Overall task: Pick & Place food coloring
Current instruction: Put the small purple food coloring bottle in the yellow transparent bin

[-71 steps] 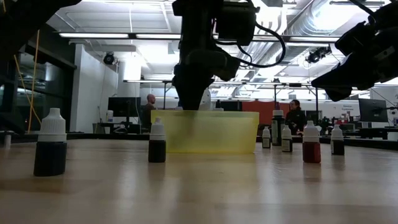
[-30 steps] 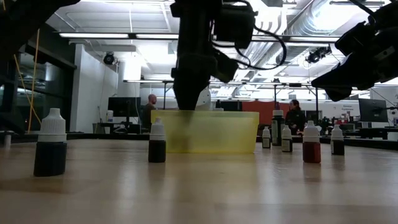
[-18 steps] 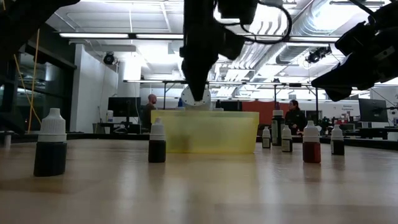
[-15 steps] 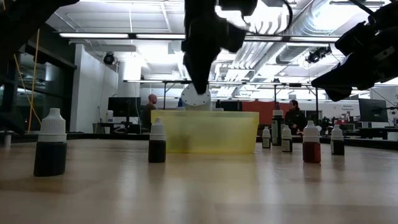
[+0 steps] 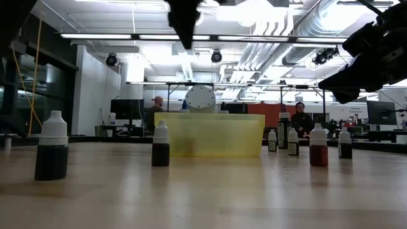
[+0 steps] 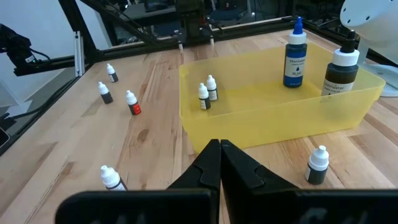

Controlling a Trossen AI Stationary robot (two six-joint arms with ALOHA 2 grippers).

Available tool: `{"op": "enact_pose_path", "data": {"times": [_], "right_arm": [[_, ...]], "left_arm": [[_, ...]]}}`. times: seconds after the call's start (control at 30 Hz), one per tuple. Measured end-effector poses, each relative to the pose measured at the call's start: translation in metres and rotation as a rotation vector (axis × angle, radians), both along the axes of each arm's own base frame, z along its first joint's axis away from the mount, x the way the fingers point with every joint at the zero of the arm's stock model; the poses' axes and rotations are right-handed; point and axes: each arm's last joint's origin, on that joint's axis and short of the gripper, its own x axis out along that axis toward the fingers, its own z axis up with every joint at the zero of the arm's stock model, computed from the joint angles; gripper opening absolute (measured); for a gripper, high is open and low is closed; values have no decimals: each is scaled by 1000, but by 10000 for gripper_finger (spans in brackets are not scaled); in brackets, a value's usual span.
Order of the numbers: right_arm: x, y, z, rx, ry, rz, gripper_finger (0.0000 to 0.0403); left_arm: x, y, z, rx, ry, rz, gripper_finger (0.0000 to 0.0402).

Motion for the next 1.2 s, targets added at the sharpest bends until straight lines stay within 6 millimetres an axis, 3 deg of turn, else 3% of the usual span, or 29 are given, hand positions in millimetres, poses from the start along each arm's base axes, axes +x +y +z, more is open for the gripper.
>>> {"op": "enact_pose_path", "data": {"times": [0.27, 0.47, 0.9, 1.2], "right_arm": [[0, 0, 0, 0, 0, 0, 0], [0, 0, 0, 0, 0, 0, 0], [0, 0, 0, 0, 0, 0, 0], [0, 0, 0, 0, 0, 0, 0]], "left_arm": [[-30, -24, 23, -165, 34, 182, 107], [-56, -44, 24, -172, 60, 325, 107], [-136, -89, 3, -98, 91, 432, 107], [-182, -128, -23, -62, 62, 298, 107]]}}
